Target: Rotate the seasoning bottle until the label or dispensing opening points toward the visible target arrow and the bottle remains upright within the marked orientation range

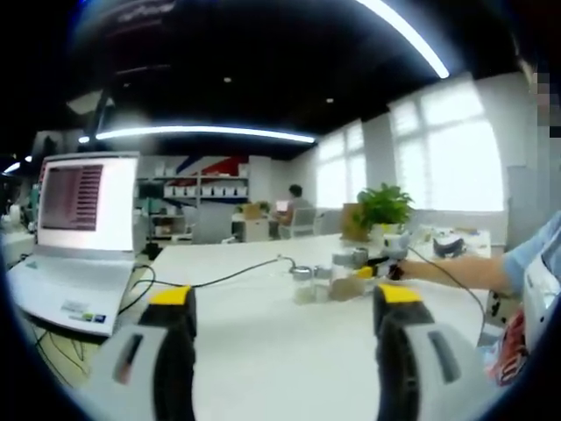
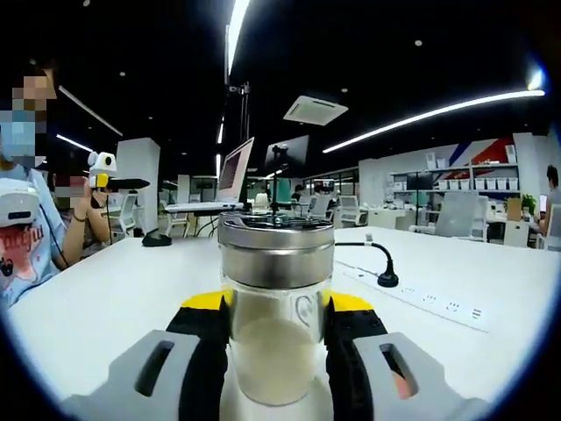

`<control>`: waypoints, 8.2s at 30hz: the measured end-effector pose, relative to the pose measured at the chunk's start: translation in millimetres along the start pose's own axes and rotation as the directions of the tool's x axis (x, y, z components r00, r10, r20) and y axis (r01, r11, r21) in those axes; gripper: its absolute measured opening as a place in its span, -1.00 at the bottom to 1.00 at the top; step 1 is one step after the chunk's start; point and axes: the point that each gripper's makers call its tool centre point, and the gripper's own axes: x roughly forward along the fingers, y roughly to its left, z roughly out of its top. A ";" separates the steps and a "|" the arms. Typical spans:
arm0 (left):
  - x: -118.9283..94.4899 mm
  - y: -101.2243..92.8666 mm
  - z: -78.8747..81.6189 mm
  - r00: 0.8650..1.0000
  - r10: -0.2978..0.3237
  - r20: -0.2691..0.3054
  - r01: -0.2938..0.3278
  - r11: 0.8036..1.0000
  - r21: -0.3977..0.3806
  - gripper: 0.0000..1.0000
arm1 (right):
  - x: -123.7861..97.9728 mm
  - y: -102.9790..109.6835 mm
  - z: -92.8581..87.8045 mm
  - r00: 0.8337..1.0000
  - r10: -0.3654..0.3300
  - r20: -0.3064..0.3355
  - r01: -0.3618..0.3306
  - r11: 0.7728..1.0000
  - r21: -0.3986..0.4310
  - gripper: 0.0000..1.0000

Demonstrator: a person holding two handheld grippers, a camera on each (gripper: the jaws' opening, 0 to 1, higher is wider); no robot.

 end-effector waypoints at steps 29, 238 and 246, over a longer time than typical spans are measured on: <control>1.0 6.3 -3.5 1.000 0.002 -0.006 -0.003 1.000 -0.030 0.74 | -31.7 91.6 24.3 0.994 0.109 0.028 -0.109 0.994 0.009 -0.16; -1.7 -7.3 1.0 0.999 -0.034 0.003 0.034 0.999 0.022 1.00 | -69.4 117.0 14.7 0.886 0.460 0.059 -0.460 0.888 -0.013 -0.17; -2.5 -5.1 -0.1 0.999 -0.033 0.000 0.033 0.999 -0.002 1.00 | -69.4 115.6 13.4 0.900 0.436 0.022 -0.435 0.900 -0.013 -0.18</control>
